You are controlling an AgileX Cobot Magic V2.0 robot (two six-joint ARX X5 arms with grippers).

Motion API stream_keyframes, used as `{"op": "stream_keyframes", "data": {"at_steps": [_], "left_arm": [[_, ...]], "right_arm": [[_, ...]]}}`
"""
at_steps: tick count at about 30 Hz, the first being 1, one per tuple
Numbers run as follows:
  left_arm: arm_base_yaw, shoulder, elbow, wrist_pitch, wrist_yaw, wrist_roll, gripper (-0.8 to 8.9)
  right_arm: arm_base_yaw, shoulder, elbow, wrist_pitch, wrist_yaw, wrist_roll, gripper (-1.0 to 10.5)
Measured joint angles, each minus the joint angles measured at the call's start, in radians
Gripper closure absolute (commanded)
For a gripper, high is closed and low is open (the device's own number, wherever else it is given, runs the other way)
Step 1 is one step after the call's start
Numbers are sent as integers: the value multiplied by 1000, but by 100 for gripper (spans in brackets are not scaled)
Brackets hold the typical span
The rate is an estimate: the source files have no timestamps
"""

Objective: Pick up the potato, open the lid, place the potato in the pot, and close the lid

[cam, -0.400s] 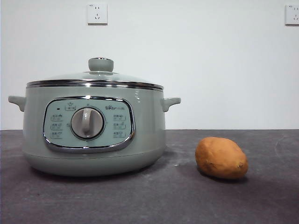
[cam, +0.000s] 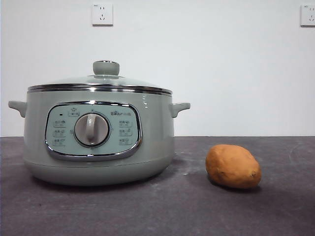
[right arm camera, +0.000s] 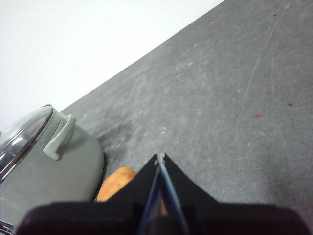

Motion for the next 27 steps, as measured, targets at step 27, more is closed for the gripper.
{"op": "stream_keyframes", "data": {"at_steps": [27], "left_arm": [[0, 483, 592, -349, 128, 275, 818]], "right_arm": [[0, 667, 599, -244, -204, -262, 949]]}}
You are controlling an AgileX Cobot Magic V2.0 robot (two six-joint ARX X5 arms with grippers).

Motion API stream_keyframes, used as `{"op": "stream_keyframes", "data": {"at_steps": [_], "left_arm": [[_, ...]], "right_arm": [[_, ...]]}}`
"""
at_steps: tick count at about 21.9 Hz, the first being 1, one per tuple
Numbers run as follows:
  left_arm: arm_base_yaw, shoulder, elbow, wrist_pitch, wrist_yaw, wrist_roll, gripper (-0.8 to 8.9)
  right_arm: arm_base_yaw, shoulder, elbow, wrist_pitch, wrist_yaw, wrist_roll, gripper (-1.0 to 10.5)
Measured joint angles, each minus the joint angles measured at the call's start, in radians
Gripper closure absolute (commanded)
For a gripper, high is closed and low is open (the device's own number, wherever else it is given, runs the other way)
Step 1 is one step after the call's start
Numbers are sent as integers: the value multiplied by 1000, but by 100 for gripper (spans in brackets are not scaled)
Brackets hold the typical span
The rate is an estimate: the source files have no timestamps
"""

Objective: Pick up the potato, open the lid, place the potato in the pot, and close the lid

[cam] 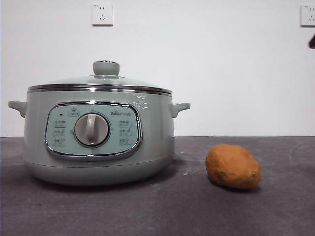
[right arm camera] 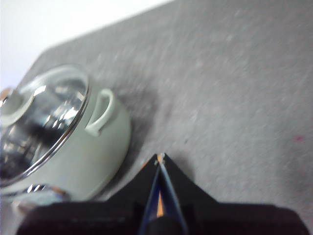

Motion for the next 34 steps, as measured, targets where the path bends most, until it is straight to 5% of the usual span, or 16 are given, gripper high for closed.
{"op": "stream_keyframes", "data": {"at_steps": [10, 12, 14, 19, 28, 34], "left_arm": [[0, 291, 206, -119, 152, 96, 767], [0, 303, 206, -118, 155, 96, 525], [0, 303, 206, -107, 154, 99, 433], [0, 303, 207, -71, 154, 99, 433], [0, 303, 207, -33, 152, 99, 436], [0, 303, 207, -33, 125, 99, 436]], "right_arm": [[0, 293, 240, -270, -85, -192, 937], [0, 294, 240, -268, -85, -204, 734], [0, 294, 240, -264, -85, -208, 427], [30, 298, 240, -226, -77, -206, 412], [350, 582, 333, -188, 240, -154, 411], [400, 853, 367, -130, 286, -120, 412]]}}
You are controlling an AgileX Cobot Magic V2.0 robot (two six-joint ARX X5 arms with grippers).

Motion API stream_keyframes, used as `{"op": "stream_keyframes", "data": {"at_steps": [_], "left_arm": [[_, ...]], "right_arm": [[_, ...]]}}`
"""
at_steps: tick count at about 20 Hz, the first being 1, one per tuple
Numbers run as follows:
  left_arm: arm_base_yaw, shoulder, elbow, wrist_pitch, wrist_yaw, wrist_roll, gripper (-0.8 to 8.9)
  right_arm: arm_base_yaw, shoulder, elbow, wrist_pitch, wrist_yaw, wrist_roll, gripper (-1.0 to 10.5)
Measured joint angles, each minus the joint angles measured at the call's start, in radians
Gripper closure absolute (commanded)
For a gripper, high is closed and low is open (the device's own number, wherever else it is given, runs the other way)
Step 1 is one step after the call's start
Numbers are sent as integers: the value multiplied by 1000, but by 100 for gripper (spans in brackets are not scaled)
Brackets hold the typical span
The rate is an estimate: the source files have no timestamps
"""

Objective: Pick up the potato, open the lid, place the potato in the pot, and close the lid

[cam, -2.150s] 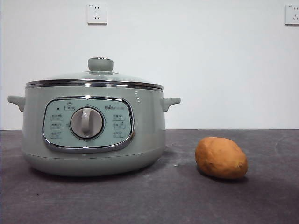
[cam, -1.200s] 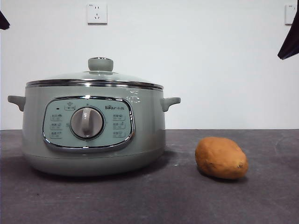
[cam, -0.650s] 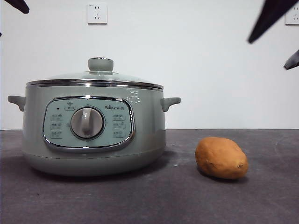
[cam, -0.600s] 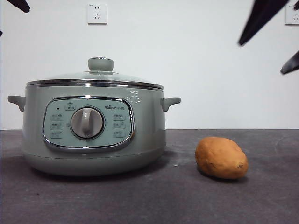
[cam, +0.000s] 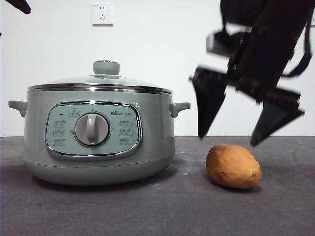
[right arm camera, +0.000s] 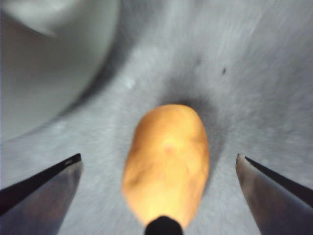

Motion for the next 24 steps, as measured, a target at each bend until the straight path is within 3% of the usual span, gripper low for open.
{"op": "stream_keyframes", "data": {"at_steps": [4, 5, 8, 10, 16, 24], "left_arm": [[0, 0, 0, 0, -6, 0, 436], [0, 0, 0, 0, -14, 0, 436], [0, 0, 0, -2, -21, 0, 436], [0, 0, 0, -4, -21, 0, 436], [-5, 28, 0, 2, -20, 0, 436], [-145, 282, 77, 182, -47, -23, 436]], "right_arm": [[0, 104, 0, 29, 0, 16, 418], [0, 113, 0, 28, 0, 21, 470], [0, 113, 0, 37, 0, 48, 834], [0, 113, 0, 29, 0, 57, 960], [4, 93, 0, -22, 0, 61, 958], [5, -83, 0, -135, 0, 61, 946]]}}
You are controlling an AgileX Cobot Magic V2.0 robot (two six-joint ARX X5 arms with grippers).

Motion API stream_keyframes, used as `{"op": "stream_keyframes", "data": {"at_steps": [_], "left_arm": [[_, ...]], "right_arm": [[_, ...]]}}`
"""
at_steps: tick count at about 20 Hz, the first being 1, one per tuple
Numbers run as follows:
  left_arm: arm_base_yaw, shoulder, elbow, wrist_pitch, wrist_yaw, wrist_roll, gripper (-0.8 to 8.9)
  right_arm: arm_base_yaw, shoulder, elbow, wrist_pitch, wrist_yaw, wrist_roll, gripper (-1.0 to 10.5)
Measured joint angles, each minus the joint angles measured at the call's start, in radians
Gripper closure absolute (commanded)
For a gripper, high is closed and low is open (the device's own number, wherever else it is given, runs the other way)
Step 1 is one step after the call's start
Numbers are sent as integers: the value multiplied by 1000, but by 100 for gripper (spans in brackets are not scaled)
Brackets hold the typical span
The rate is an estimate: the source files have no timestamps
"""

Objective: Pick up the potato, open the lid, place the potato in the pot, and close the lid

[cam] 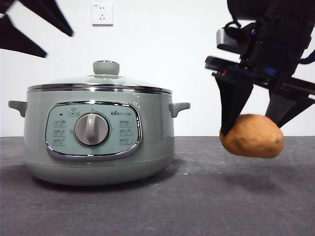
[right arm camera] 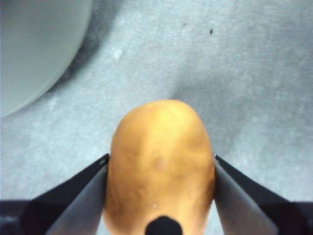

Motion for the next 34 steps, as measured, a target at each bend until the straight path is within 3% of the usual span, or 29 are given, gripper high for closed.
{"op": "stream_keyframes", "data": {"at_steps": [6, 13, 14, 15, 17, 18, 27, 34], "left_arm": [[-113, 229, 177, 61, -140, 18, 436], [-197, 352, 193, 98, -243, 60, 442], [-203, 352, 193, 97, -259, 64, 452], [-205, 352, 193, 99, -265, 69, 538], [-207, 352, 193, 106, -259, 84, 801], [-211, 352, 193, 104, -254, 90, 820], [-211, 325, 191, 87, -256, 106, 822], [-208, 37, 188, 41, -357, 135, 822]], "right_arm": [[0, -16, 0, -9, 0, 0, 946], [0, -16, 0, -8, 0, 3, 946], [0, -16, 0, -8, 0, 3, 946], [0, -16, 0, -8, 0, 4, 946], [0, -16, 0, -7, 0, 5, 946], [0, -16, 0, -7, 0, 6, 946], [0, -17, 0, -2, 0, 11, 946], [7, -21, 144, -27, -3, 11, 950]]}}
